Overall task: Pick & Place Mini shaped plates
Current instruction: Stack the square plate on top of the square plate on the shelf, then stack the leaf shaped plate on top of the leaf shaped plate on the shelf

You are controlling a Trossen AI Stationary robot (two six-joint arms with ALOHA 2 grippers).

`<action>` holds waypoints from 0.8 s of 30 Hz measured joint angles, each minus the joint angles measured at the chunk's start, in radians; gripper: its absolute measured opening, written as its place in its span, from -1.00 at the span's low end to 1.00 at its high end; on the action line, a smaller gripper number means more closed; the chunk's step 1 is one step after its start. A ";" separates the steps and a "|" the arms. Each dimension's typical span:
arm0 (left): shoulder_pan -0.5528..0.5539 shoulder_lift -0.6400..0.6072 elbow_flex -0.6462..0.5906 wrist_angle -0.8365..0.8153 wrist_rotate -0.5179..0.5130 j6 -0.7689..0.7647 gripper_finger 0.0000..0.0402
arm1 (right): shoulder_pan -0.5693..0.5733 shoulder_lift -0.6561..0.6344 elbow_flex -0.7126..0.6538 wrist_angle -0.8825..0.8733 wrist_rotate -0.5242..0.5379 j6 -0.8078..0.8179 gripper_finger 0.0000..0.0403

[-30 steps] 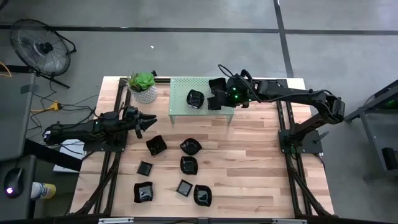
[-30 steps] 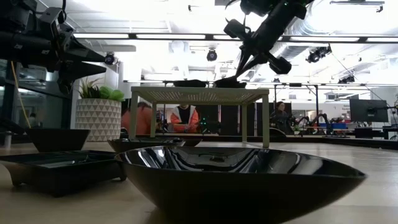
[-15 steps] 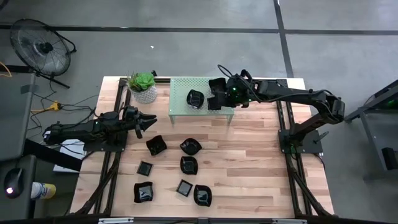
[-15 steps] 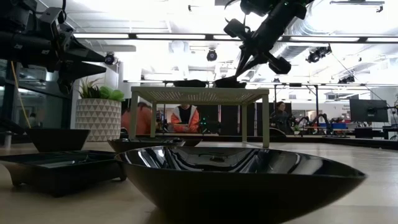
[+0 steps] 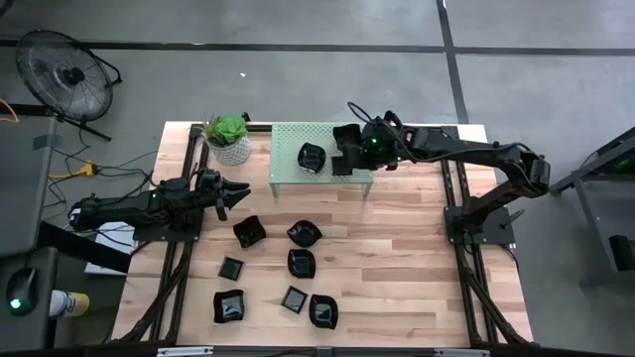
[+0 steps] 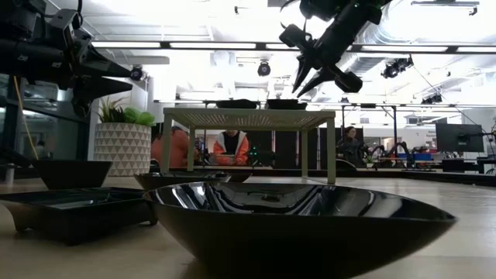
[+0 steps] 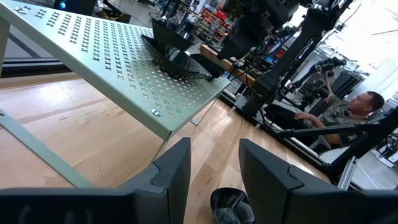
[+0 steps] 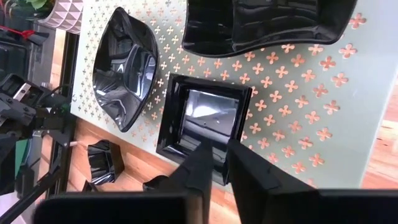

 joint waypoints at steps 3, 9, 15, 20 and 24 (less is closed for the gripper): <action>0.000 0.000 0.000 0.000 0.000 0.000 -0.33 | 0.000 0.000 0.000 0.000 0.000 -0.001 -0.65; 0.000 0.000 0.000 0.000 0.000 0.000 -0.33 | 0.000 -0.009 0.000 -0.001 -0.005 -0.007 -0.52; 0.000 0.000 0.000 0.000 0.000 0.000 -0.33 | 0.017 -0.041 0.000 -0.019 -0.012 -0.043 -0.51; 0.000 0.000 0.000 0.000 0.000 0.000 -0.33 | 0.073 -0.053 0.000 -0.028 -0.015 -0.083 -0.51; 0.000 0.000 0.000 0.000 0.000 0.000 -0.33 | 0.141 -0.053 0.000 -0.041 0.007 -0.089 -0.51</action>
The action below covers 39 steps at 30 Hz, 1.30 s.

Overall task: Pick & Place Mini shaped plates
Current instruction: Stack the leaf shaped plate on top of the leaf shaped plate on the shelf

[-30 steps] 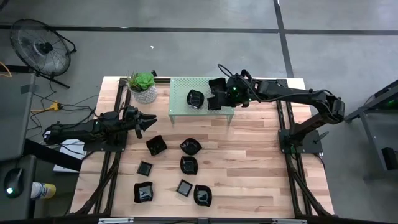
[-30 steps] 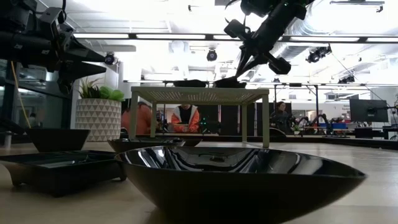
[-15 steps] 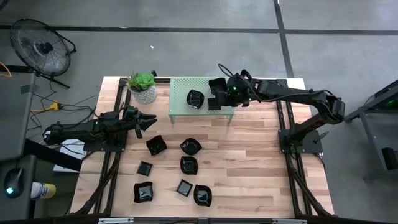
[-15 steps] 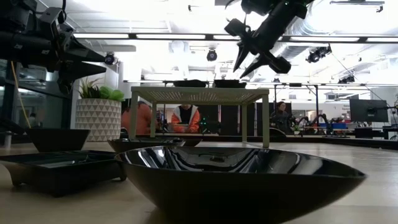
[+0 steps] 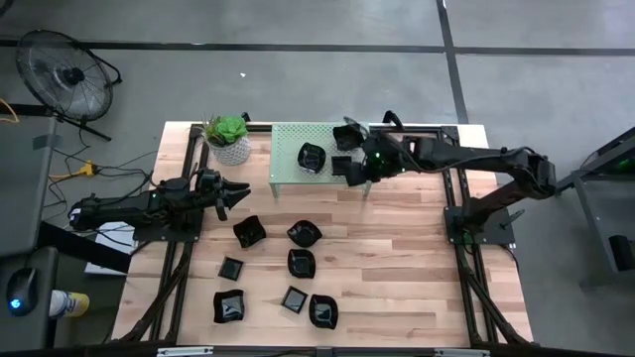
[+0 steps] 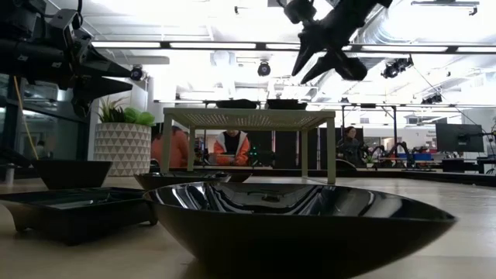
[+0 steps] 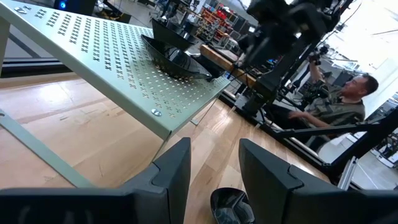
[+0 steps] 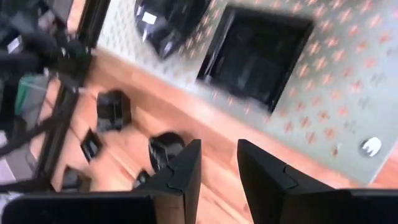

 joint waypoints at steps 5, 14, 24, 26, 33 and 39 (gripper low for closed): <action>0.000 0.000 0.000 0.000 0.000 0.000 -0.33 | 0.104 -0.001 0.000 -0.074 0.053 -0.001 -0.51; 0.000 0.000 0.000 0.000 0.000 0.000 -0.33 | 0.332 -0.001 0.000 -0.204 0.216 0.065 -0.51; 0.000 0.000 0.000 0.000 0.000 0.000 -0.33 | 0.528 0.028 0.000 -0.232 0.288 0.150 -0.51; 0.000 0.000 0.000 0.000 0.000 0.000 -0.33 | 0.554 0.052 0.000 -0.231 0.272 0.163 -0.51; 0.000 0.000 0.000 0.000 0.000 0.000 -0.33 | 0.614 0.177 0.000 -0.080 0.180 0.160 -0.51; 0.000 0.000 0.000 0.000 0.000 0.000 -0.33 | 0.644 0.305 0.000 0.085 0.075 0.154 -0.51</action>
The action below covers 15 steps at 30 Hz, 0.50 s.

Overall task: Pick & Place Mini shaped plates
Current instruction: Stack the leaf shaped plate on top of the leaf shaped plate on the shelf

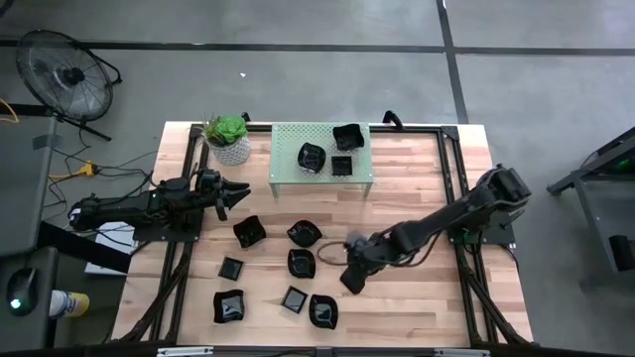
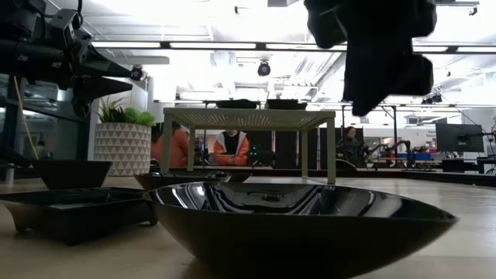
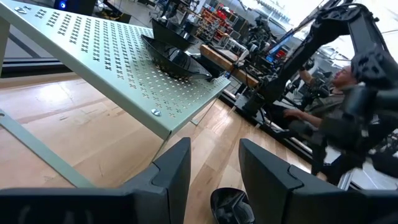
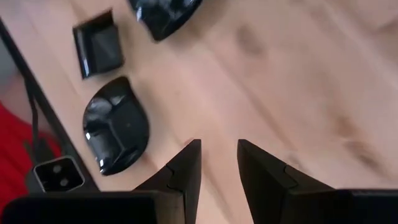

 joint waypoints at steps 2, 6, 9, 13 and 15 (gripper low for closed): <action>0.000 0.000 0.000 0.000 0.000 0.000 -0.33 | 0.005 0.038 0.000 0.053 -0.024 -0.001 -0.51; 0.000 0.000 0.000 0.000 0.000 0.000 -0.33 | 0.010 0.104 0.000 0.143 -0.079 -0.003 -0.51; 0.000 0.000 0.000 0.000 0.000 0.000 -0.33 | 0.010 0.141 0.000 0.179 -0.129 -0.003 -0.51; 0.000 0.000 0.000 0.000 0.000 0.000 -0.34 | 0.010 0.178 0.005 0.200 -0.164 -0.003 -0.51; 0.000 0.000 0.000 0.000 0.000 0.000 -0.33 | 0.010 0.192 0.020 0.204 -0.165 -0.014 -0.51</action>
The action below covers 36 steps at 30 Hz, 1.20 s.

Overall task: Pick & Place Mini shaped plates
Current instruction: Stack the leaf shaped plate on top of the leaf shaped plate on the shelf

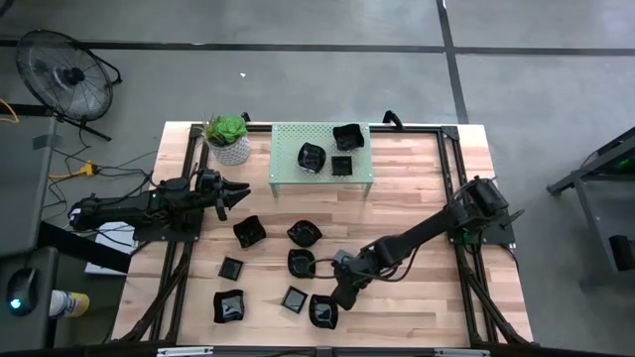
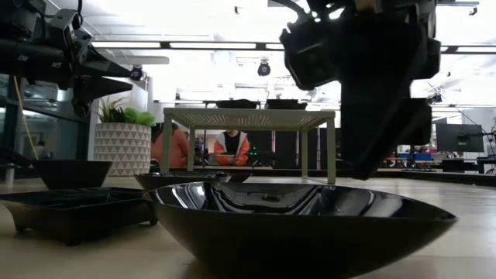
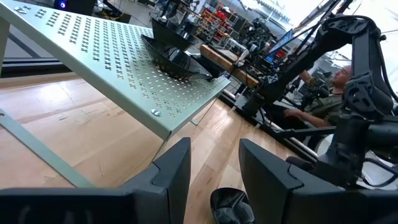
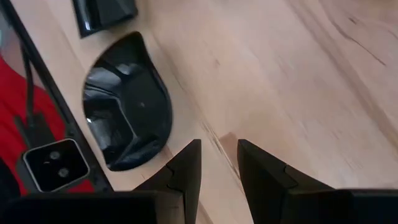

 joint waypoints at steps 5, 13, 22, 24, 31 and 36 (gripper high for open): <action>0.000 0.000 0.000 0.000 0.000 0.000 -0.33 | 0.002 0.043 0.055 0.001 0.000 -0.034 -0.51; 0.000 0.000 0.000 0.000 0.000 0.000 -0.33 | 0.007 0.111 0.129 -0.005 -0.035 -0.048 -0.51; 0.000 0.000 0.000 0.000 0.000 0.000 -0.33 | 0.010 0.132 0.148 -0.014 -0.034 -0.052 -0.51; 0.000 0.000 0.000 0.000 0.000 0.000 -0.34 | 0.012 0.132 0.148 -0.024 -0.026 -0.053 -0.51; 0.000 0.000 0.000 0.000 0.000 0.000 -0.34 | 0.012 0.151 0.148 -0.009 -0.021 -0.054 -0.51; 0.000 0.000 0.000 0.000 0.000 0.000 -0.34 | 0.012 0.169 0.148 0.030 -0.027 -0.061 -0.51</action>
